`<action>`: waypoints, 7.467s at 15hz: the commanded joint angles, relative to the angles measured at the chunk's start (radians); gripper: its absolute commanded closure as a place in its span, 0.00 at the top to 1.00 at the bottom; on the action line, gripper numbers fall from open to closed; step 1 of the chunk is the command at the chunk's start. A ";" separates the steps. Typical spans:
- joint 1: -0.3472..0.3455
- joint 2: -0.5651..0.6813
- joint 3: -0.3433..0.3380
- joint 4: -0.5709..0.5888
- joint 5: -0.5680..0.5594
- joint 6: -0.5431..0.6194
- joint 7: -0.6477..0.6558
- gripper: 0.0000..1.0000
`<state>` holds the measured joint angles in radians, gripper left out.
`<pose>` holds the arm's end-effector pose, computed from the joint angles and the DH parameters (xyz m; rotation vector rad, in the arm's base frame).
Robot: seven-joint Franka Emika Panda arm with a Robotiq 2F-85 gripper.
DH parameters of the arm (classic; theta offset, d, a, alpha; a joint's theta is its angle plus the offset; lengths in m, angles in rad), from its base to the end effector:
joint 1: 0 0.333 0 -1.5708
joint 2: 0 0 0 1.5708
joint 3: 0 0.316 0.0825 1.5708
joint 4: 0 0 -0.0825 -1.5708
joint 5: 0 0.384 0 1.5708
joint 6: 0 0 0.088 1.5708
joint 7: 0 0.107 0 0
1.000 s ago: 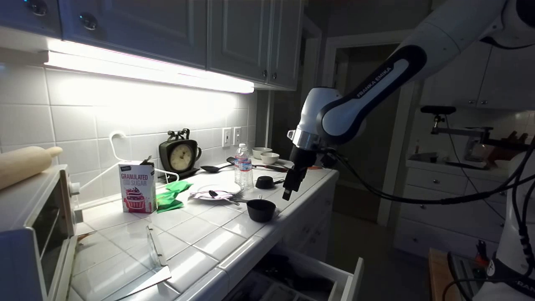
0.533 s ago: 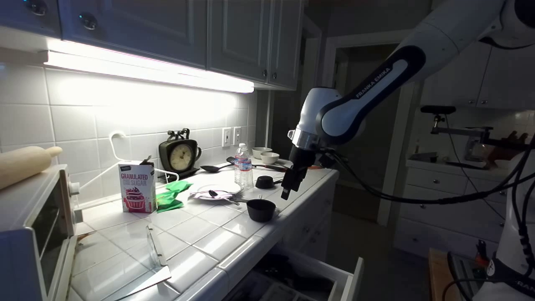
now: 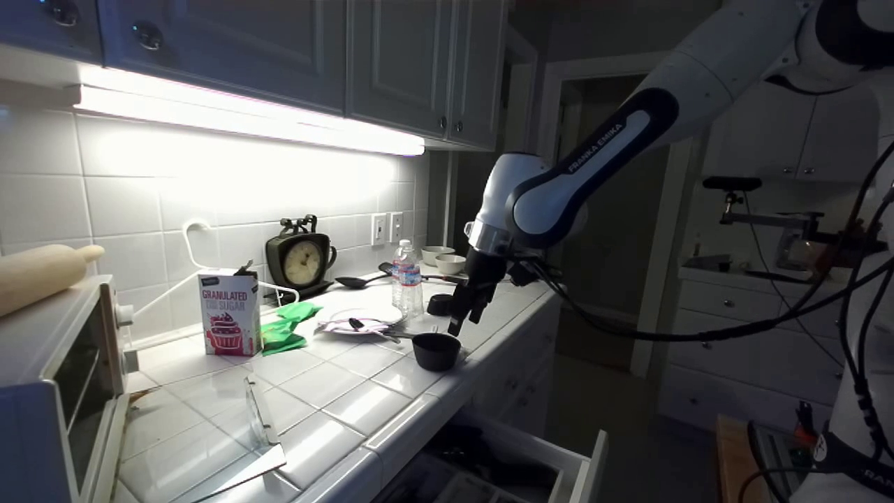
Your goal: Stack the black measuring cups together.
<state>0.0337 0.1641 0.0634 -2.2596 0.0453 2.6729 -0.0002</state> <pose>0.5569 0.0526 0.3145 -3.0692 -0.0880 -0.3816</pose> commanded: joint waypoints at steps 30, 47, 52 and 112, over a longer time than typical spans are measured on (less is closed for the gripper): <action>0.063 0.386 -0.005 0.366 0.005 0.203 0.099 0.61; 0.099 0.356 -0.077 0.367 0.026 0.160 0.240 0.06; 0.069 0.327 -0.071 0.360 0.036 0.154 0.238 0.06; -0.157 0.450 -0.135 0.658 0.129 0.022 0.259 0.06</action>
<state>-0.0990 0.5623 -0.0923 -1.6901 0.1251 2.7264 0.2678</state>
